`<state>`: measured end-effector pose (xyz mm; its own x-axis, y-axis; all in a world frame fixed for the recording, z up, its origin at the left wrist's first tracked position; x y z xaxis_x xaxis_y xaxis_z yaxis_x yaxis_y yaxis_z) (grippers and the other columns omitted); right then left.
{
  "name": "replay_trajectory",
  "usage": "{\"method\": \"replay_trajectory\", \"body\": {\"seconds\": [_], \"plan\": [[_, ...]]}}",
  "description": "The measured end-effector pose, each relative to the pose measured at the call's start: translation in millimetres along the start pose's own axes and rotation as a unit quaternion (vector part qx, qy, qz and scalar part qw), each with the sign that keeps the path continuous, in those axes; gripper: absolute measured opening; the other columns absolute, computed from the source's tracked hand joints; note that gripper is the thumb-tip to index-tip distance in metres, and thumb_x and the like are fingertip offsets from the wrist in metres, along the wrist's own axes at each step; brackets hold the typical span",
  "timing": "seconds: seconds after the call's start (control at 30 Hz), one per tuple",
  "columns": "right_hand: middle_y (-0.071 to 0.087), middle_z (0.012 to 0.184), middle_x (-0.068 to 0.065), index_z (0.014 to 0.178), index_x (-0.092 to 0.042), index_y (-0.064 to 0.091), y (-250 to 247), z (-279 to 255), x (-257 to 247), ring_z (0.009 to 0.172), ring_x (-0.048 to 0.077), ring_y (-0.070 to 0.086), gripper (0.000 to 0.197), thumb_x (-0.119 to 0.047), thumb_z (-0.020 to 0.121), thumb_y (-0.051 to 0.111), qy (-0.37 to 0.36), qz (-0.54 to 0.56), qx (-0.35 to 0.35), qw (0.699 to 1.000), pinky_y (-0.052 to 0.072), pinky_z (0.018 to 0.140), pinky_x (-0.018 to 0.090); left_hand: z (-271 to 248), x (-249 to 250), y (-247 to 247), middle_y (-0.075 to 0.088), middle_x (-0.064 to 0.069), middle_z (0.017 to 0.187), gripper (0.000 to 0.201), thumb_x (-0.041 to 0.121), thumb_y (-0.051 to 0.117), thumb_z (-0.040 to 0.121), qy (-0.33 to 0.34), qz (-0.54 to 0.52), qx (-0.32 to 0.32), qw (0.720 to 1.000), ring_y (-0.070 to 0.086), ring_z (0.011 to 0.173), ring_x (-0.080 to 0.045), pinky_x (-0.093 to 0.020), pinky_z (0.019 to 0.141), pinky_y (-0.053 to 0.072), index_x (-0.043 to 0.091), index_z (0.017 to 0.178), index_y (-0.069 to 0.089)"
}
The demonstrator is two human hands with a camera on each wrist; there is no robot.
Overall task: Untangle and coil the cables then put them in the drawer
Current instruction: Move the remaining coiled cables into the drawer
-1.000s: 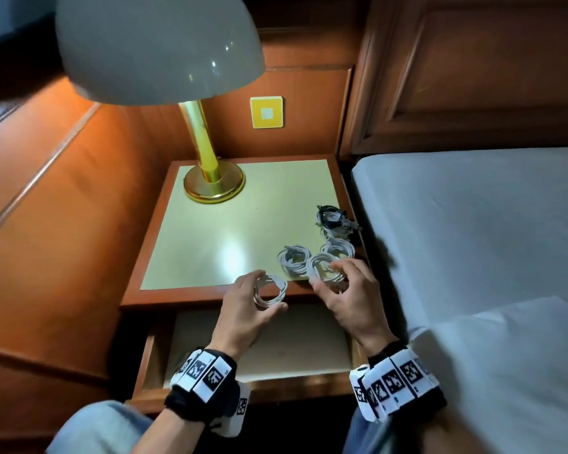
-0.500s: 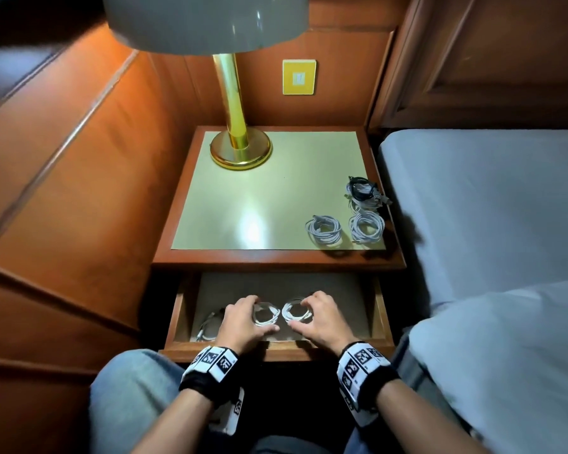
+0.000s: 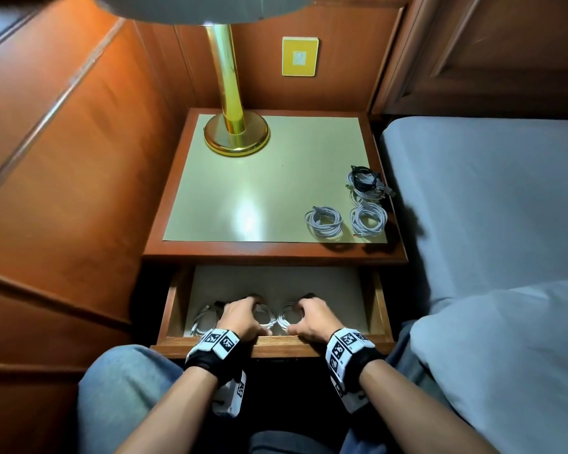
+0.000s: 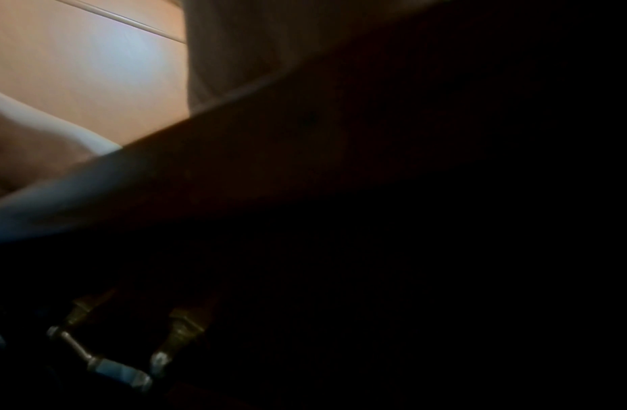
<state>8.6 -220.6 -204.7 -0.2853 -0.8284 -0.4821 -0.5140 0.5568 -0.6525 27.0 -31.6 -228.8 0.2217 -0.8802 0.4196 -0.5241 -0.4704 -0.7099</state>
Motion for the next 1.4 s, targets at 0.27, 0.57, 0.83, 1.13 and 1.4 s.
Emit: {"method": "replay_trajectory", "body": {"seconds": [0.27, 0.57, 0.83, 1.13, 1.4], "plan": [[0.055, 0.14, 0.008, 0.134, -0.016, 0.058, 3, 4, 0, 0.13, 0.025, 0.05, 0.067, -0.039, 0.075, 0.082, 0.001, 0.006, -0.025, 1.0, 0.042, 0.109, 0.032, 3, 2, 0, 0.065, 0.001, 0.134, 0.088, 0.044, 0.094, 0.057, -0.001, -0.004, -0.015, 1.0, 0.056, 0.128, -0.019, -0.031, 0.108, 0.044, 0.026, 0.136, 0.059], [0.05, 0.145, 0.009, 0.144, -0.016, 0.047, -3, -3, 0, 0.133, 0.025, 0.049, 0.082, -0.043, 0.075, 0.084, -0.012, 0.02, -0.008, 1.0, 0.041, 0.111, 0.036, -3, 1, -2, 0.064, 0.002, 0.135, 0.086, 0.048, 0.092, 0.062, 0.009, -0.029, -0.005, 1.0, 0.057, 0.127, -0.016, -0.028, 0.109, 0.043, 0.023, 0.138, 0.059], [0.042, 0.152, 0.005, 0.149, -0.015, 0.039, -18, -19, -2, 0.141, 0.023, 0.039, 0.087, -0.05, 0.08, 0.077, -0.066, -0.002, 0.041, 0.997, 0.035, 0.115, 0.037, -18, 6, -14, 0.062, 0.0, 0.132, 0.085, 0.06, 0.085, 0.064, 0.055, -0.05, 0.027, 0.997, 0.058, 0.122, -0.018, -0.036, 0.105, 0.047, 0.024, 0.136, 0.057], [0.046, 0.147, -0.001, 0.149, -0.019, 0.041, -52, -49, -18, 0.138, 0.018, 0.041, 0.084, -0.052, 0.081, 0.077, -0.153, 0.018, 0.122, 0.981, 0.036, 0.114, 0.033, -46, 41, -39, 0.06, 0.007, 0.13, 0.075, 0.056, 0.082, 0.072, 0.151, -0.066, 0.099, 0.981, 0.056, 0.123, -0.011, -0.033, 0.105, 0.047, 0.027, 0.137, 0.056], [0.051, 0.142, 0.0, 0.144, -0.015, 0.048, -144, -76, -18, 0.133, 0.015, 0.046, 0.076, -0.051, 0.083, 0.075, -0.19, 0.059, 0.27, 0.942, 0.037, 0.112, 0.027, -51, 119, -92, 0.057, 0.004, 0.139, 0.077, 0.061, 0.074, 0.079, 0.231, -0.047, 0.148, 0.96, 0.053, 0.128, -0.014, -0.036, 0.109, 0.045, 0.025, 0.143, 0.05]]}}
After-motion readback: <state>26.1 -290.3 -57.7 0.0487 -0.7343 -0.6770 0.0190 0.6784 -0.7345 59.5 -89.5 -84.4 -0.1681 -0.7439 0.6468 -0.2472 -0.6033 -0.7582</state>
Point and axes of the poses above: each hand's wrist, its own z-axis towards the middle knuckle, its own y-axis out of the palm, x = y × z, the point moved 7 cm from there along z, towards the middle knuckle
